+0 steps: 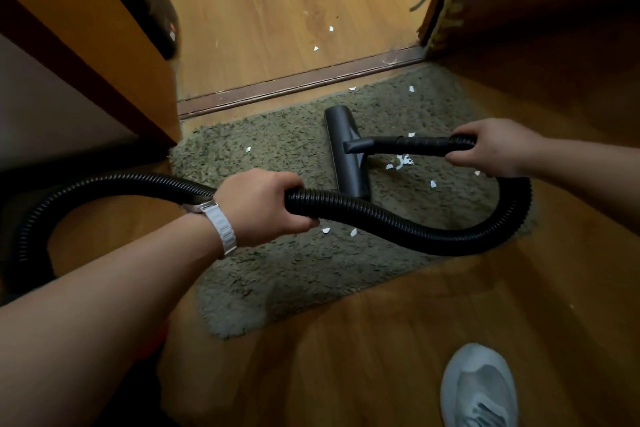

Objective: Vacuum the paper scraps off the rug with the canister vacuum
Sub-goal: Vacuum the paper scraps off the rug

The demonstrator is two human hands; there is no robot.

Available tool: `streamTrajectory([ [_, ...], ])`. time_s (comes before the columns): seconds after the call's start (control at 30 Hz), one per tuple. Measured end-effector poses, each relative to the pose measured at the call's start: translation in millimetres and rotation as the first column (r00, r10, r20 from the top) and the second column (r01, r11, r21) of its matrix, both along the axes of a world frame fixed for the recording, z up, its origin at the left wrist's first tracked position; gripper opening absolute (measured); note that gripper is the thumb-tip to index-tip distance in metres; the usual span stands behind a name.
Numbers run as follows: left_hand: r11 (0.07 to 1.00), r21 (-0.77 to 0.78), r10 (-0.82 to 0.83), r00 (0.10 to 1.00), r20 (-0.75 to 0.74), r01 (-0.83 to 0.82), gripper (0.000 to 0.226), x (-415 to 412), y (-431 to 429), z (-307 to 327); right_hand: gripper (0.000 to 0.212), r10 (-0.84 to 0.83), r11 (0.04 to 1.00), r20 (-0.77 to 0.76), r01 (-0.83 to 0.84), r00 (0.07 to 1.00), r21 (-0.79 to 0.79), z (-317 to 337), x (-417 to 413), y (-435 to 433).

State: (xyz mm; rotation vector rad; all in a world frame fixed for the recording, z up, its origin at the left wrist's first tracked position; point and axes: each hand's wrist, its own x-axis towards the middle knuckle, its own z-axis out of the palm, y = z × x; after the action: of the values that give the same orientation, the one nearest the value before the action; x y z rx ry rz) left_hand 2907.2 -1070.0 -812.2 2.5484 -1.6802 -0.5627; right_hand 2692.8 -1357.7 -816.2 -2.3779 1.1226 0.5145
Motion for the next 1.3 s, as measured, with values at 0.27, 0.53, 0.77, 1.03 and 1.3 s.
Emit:
streamTrajectory([
  [0.27, 0.999, -0.025, -0.033, 0.999, -0.011, 0.033, 0.044, -30.3, -31.1, -3.7, 0.022, -0.101, 0.995, -0.033, 0.102, 0.994, 0.02, 5.1, -56.1, -25.8],
  [0.53, 0.998, -0.03, -0.049, 0.998, -0.035, 0.048, 0.043, -45.1, -43.4, -1.5, 0.026, -0.189, 0.981, -0.031, 0.19, 0.981, 0.042, 11.3, -91.9, -32.9],
  [0.77, 0.996, -0.023, -0.087, 0.995, -0.049, 0.086, 0.042, -53.6, -51.0, -2.5, 0.034, -0.261, 0.964, -0.047, 0.263, 0.964, 0.041, 5.2, -123.5, -40.1],
  [1.03, 0.992, -0.019, -0.122, 0.992, -0.041, 0.121, 0.046, -56.2, -52.8, -12.5, 0.026, -0.209, 0.975, -0.038, 0.211, 0.977, 0.072, -2.1, -126.8, -32.2],
  [1.3, 0.985, -0.015, -0.173, 0.985, -0.009, 0.173, 0.048, -52.2, -47.6, -16.8, 0.027, -0.055, 0.998, -0.016, 0.055, 0.998, 0.035, -9.1, -106.1, -12.5],
])
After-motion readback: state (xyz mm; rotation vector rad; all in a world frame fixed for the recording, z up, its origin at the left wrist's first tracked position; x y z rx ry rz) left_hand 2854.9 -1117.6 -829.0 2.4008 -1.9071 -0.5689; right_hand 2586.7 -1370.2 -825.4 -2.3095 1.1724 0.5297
